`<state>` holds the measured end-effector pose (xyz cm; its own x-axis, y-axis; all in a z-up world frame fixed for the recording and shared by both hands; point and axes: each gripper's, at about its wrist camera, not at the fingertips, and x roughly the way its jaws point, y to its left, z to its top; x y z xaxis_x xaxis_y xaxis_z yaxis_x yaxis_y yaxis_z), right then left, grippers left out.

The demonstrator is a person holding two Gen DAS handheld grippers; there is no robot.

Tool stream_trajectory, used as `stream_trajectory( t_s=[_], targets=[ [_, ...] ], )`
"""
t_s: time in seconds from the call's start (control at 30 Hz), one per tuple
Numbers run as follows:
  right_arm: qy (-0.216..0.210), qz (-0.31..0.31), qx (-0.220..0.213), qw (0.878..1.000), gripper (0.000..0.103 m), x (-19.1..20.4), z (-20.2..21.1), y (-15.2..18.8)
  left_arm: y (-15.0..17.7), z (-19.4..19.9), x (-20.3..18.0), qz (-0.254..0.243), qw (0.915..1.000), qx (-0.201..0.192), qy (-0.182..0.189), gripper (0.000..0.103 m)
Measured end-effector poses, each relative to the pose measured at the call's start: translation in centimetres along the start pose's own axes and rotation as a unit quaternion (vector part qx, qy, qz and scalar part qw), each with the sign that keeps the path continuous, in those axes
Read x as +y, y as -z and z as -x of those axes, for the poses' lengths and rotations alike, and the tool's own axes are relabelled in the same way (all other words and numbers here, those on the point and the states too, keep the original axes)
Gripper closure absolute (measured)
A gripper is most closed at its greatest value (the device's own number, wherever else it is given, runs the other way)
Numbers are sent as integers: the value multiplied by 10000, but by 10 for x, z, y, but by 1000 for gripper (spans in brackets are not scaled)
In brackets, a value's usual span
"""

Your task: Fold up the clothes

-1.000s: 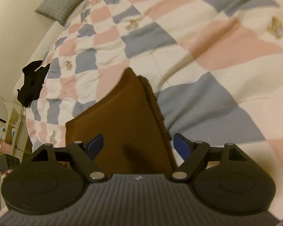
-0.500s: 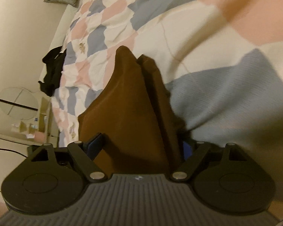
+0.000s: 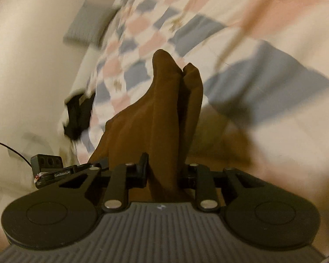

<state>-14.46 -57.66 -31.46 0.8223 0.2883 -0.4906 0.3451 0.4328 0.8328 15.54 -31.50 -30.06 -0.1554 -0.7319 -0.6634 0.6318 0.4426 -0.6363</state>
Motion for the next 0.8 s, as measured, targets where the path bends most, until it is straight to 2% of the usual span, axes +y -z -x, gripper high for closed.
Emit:
stream_trajectory(
  t_s=[0.1, 0.17, 0.23, 0.3, 0.37, 0.43, 0.53, 0.6, 0.67, 0.73, 0.8],
  targets=[
    [36, -619, -932, 9937, 81, 12, 63, 60, -14, -4, -52, -680, 9963, 524, 76, 90],
    [91, -1080, -1611, 9810, 81, 21, 109, 108, -20, -16, -100, -1202, 9882, 920, 252, 90],
    [262, -1456, -2366, 9603, 81, 34, 163, 163, -16, -36, -159, -1801, 9726, 1341, 608, 89],
    [487, -1762, -3117, 9324, 81, 47, 216, 216, 0, -58, -222, -2422, 9490, 1756, 998, 89],
    [795, -2013, -3857, 8969, 81, 62, 263, 265, 28, -86, -293, -3063, 9152, 2162, 1482, 89],
    [1216, -2237, -4640, 8485, 81, 79, 309, 316, 61, -118, -367, -3651, 8737, 2551, 1958, 89],
    [1626, -2548, -5587, 7723, 81, 98, 360, 375, 115, -161, -472, -4289, 8106, 3032, 2589, 89],
    [1798, -2721, -6127, 7199, 81, 106, 386, 408, 153, -180, -536, -4706, 7686, 3237, 2879, 89],
    [1858, -2847, -6529, 6768, 81, 108, 403, 431, 188, -193, -588, -5118, 7279, 3339, 3110, 88],
    [1814, -3005, -6857, 6377, 81, 99, 413, 448, 222, -203, -631, -5478, 6918, 3410, 3242, 88],
    [1712, -3185, -7104, 6038, 81, 85, 421, 463, 248, -215, -660, -5716, 6662, 3495, 3275, 88]
  ],
)
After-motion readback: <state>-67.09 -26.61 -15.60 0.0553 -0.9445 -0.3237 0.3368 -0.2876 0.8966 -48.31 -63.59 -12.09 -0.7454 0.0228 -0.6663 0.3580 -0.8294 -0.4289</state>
